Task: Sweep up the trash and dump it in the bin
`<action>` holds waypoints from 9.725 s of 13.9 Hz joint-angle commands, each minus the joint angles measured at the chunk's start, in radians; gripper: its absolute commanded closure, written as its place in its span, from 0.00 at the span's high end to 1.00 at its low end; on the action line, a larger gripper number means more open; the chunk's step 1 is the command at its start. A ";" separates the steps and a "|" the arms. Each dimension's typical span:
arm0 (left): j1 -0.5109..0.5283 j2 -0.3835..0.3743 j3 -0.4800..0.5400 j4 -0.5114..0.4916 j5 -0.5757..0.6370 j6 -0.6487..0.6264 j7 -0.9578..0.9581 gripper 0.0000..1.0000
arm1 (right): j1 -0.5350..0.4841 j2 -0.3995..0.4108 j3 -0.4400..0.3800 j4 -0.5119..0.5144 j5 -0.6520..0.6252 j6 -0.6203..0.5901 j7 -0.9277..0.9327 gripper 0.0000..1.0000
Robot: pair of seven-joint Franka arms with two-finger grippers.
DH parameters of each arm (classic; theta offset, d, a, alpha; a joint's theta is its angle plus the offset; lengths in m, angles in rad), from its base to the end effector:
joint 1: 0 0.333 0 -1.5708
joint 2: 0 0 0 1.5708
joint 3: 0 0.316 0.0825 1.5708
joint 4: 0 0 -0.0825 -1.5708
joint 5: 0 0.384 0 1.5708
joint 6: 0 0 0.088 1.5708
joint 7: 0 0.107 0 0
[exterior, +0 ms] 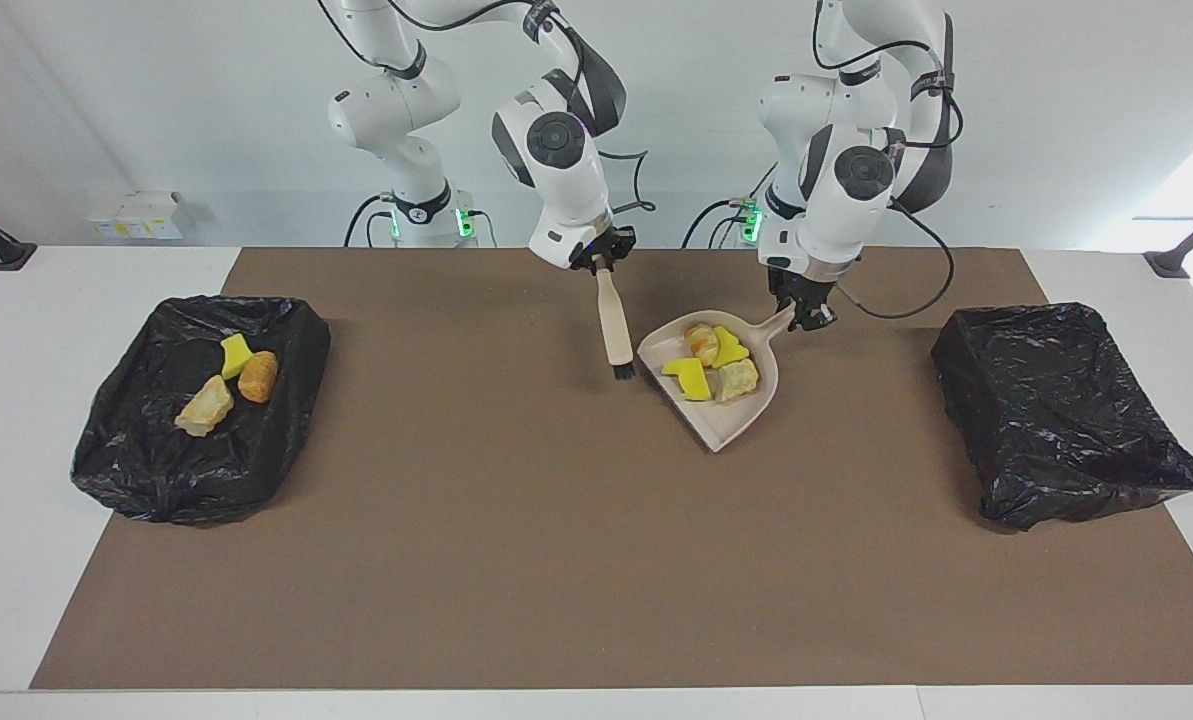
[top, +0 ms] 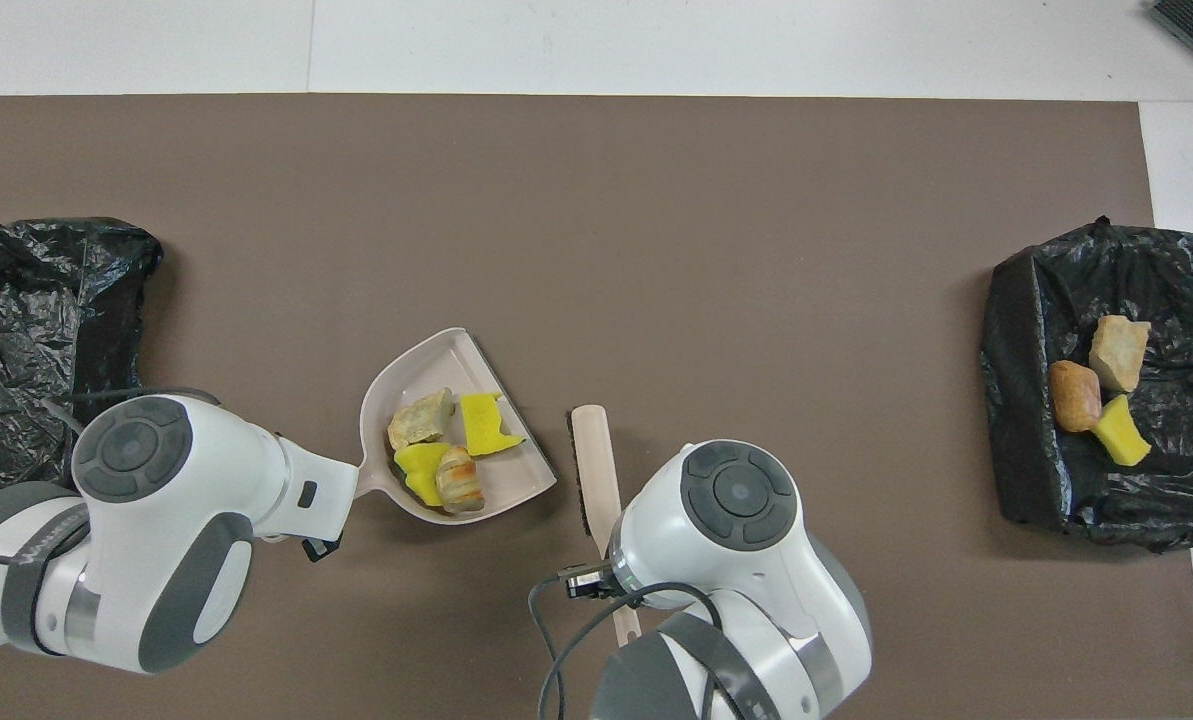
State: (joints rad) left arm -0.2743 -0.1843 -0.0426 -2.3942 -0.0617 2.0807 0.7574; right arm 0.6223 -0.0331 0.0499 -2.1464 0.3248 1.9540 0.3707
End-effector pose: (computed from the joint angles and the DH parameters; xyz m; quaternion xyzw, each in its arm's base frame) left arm 0.4306 -0.1445 0.3785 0.8659 -0.4955 -0.0582 0.0356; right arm 0.3898 0.3374 0.4073 -0.9835 -0.0763 0.1397 0.0857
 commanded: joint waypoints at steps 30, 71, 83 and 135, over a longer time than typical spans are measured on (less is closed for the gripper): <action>0.825 0.321 0.016 0.856 0.318 -0.349 1.020 0.00 | -0.073 0.010 0.007 0.318 -0.268 -0.423 0.030 1.00; 0.564 0.324 0.006 0.871 0.773 -0.037 0.907 0.00 | -0.682 -0.018 0.002 0.520 -0.326 -0.398 -0.296 1.00; 0.192 0.158 -0.006 0.683 0.335 -0.341 -0.150 0.00 | -0.679 -0.025 0.002 0.522 -0.323 -0.392 -0.271 1.00; 0.257 0.134 0.001 0.495 0.002 -0.306 -0.886 1.00 | -0.681 -0.025 0.001 0.522 -0.323 -0.389 -0.271 1.00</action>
State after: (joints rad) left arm -0.0677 -0.0081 -0.0306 -1.8607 -0.0435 1.7817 -0.1732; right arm -0.0472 -0.0513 0.0443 -1.6268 -0.0176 1.5715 0.0835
